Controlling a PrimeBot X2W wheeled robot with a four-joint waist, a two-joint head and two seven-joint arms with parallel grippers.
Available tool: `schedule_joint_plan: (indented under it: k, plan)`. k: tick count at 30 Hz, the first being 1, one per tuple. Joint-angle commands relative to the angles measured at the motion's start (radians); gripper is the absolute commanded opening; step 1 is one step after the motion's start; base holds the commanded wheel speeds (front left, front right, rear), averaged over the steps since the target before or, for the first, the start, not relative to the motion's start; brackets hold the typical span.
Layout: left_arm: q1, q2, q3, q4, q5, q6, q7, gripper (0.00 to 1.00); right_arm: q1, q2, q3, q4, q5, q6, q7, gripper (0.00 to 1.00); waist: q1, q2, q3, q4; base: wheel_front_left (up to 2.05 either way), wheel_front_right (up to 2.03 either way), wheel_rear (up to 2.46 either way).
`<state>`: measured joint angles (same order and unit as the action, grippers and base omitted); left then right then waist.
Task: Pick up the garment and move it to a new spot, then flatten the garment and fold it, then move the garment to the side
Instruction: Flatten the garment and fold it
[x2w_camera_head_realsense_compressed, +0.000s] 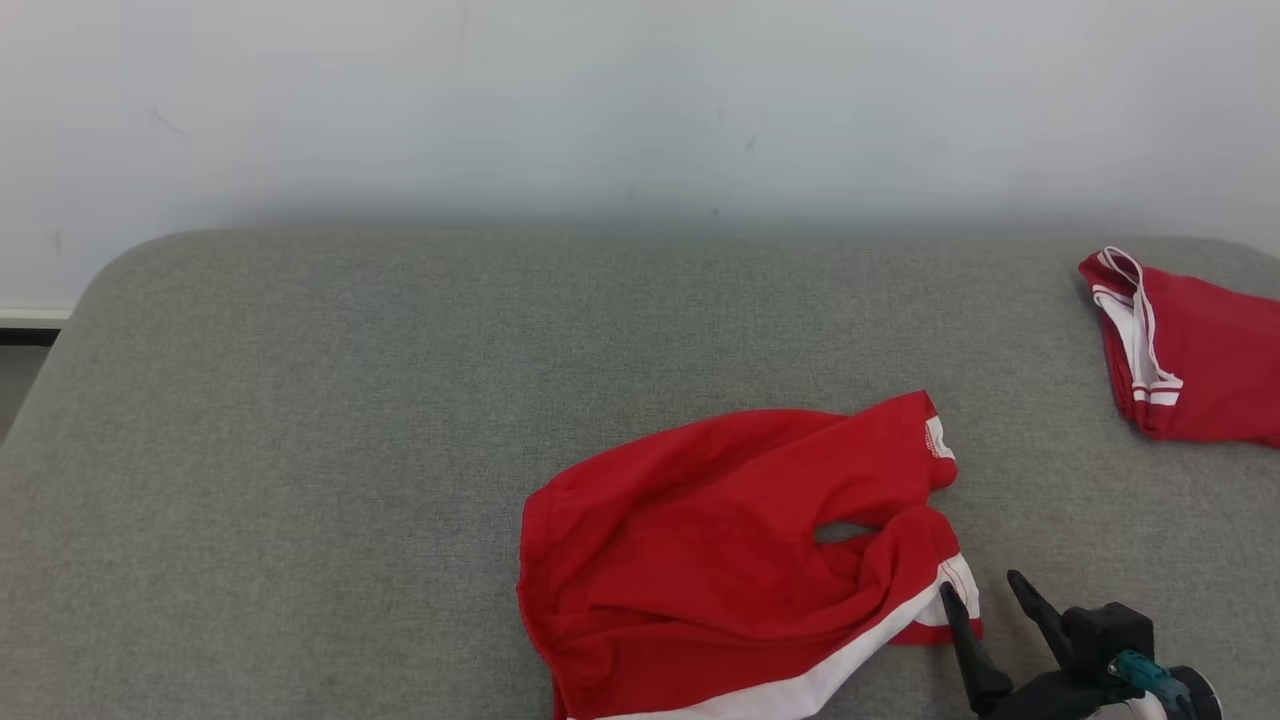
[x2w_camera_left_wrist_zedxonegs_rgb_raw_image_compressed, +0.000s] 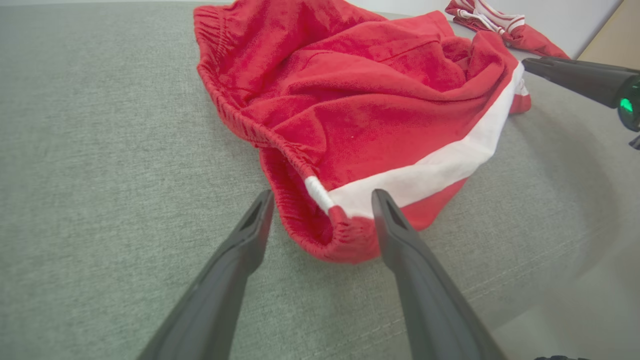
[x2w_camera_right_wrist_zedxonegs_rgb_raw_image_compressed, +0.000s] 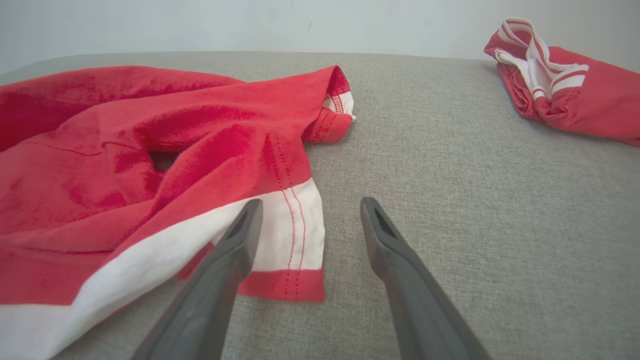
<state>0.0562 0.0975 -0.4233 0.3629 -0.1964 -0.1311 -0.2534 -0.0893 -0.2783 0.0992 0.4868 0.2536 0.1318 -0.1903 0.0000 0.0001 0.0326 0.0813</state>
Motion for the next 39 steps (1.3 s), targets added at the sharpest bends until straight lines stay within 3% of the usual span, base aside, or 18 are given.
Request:
schedule_joint_plan:
  k: [1,17,18,19,20,22,31,39]
  plan:
    - [-0.017,0.005,-0.013,0.012,-0.018,0.001,0.007,1.0,-0.015,-0.007,0.013,0.018,0.007,-0.003,-0.003,1.0,0.0,-0.0001,0.007,-0.004,0.0,0.0,0.0]
    - [-0.087,0.025,-0.093,0.085,-0.113,0.001,0.034,1.0,-0.142,-0.042,0.166,0.192,0.071,-0.003,-0.018,1.0,0.0,-0.0001,0.019,-0.014,0.0,0.0,0.0]
    - [-0.091,0.024,-0.096,0.089,-0.12,0.001,0.033,0.92,-0.149,-0.039,0.177,0.203,0.079,-0.003,-0.014,1.0,0.0,-0.0001,0.019,-0.013,0.0,0.0,0.0]
    - [-0.099,0.019,-0.104,0.099,-0.145,0.001,0.037,0.76,-0.164,-0.037,0.202,0.227,0.096,-0.003,-0.008,1.0,0.0,-0.0001,0.019,-0.011,0.0,0.0,0.0]
    - [-0.104,0.017,-0.11,0.106,-0.154,0.001,0.041,0.42,-0.173,-0.037,0.213,0.238,0.101,-0.003,-0.009,0.35,0.0,-0.0001,0.019,-0.009,0.0,0.0,0.0]
    - [-0.116,0.018,-0.121,0.119,-0.17,0.001,0.04,0.0,-0.189,-0.037,0.23,0.259,0.113,-0.003,-0.017,0.0,0.0,-0.0001,0.02,-0.007,0.0,0.0,0.0]
    - [-0.092,0.017,-0.086,0.12,-0.221,0.012,0.006,0.0,-0.161,-0.053,0.25,0.231,0.157,-0.003,-0.067,0.0,0.0,-0.0001,-0.006,-0.008,0.0,0.0,0.0]
    - [-0.029,0.033,-0.001,-0.015,-0.26,0.041,-0.011,0.0,0.016,-0.067,0.185,-0.026,0.198,-0.003,-0.075,0.0,0.0,-0.0001,-0.024,-0.025,0.0,0.0,0.0]
